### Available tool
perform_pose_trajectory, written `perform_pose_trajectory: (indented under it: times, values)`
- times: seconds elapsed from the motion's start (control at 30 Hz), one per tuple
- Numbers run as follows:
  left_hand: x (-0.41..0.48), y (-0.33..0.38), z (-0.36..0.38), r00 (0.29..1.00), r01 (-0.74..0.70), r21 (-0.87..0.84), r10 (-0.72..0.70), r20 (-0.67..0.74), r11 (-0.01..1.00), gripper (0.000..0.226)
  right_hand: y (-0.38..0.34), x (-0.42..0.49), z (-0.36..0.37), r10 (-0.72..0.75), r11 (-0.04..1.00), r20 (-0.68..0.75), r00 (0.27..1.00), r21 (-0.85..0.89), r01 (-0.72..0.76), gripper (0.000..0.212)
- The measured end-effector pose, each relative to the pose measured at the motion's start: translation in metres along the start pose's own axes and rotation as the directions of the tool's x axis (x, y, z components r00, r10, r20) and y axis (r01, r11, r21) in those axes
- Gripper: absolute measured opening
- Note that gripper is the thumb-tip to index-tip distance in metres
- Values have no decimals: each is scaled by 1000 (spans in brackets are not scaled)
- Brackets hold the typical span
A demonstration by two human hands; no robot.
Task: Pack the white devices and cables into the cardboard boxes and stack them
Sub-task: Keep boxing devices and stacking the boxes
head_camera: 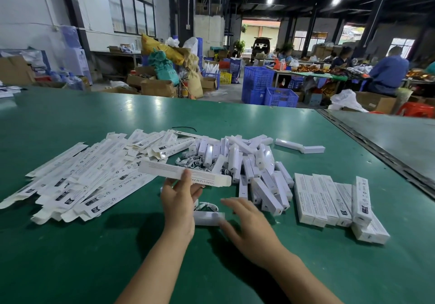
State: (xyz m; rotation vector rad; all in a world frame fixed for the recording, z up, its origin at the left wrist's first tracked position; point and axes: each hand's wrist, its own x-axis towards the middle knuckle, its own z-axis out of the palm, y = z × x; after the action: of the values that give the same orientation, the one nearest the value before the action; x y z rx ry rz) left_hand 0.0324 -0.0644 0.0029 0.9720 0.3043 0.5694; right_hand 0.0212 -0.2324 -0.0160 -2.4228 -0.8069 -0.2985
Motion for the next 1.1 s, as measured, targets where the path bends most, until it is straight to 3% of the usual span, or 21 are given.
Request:
perform_pose_trajectory:
  times: [0.1,0.2,0.3,0.4,0.47,0.57,0.67,0.73,0.87,1.1]
  values:
    - [0,-2,1,999,-36,52,37,-8,998,8,-3,4,5,-79,996,146,986,-17,82,48]
    - [0,-3,1,998,-54,86,53,14,995,9,-6,4,4,-101,995,118,988,29,98,29]
    - [0,-3,0,998,-66,103,65,6,992,11,-6,0,-1,-25,993,49,998,116,19,20]
    - [0,-1,0,997,-75,95,77,-13,993,12,-4,0,-9,178,948,-76,981,280,-151,16]
    - [1,1,0,995,-87,90,91,-37,992,12,-3,0,-14,374,814,-155,914,527,-244,20]
    - [1,3,0,993,-80,77,86,-76,994,14,0,0,-21,579,535,-170,797,817,-214,31]
    - [0,4,1,993,-68,63,74,-93,996,12,1,3,-28,684,280,-126,718,955,-99,32]
    - [0,4,1,994,-61,56,66,-91,997,12,3,5,-30,711,209,-107,695,976,-63,27]
    - [0,3,1,995,-53,51,57,-79,997,13,5,5,-26,704,245,-123,700,967,-76,20]
    - [1,3,0,992,-60,34,63,-106,998,9,2,6,-21,639,342,-156,753,935,-97,30]
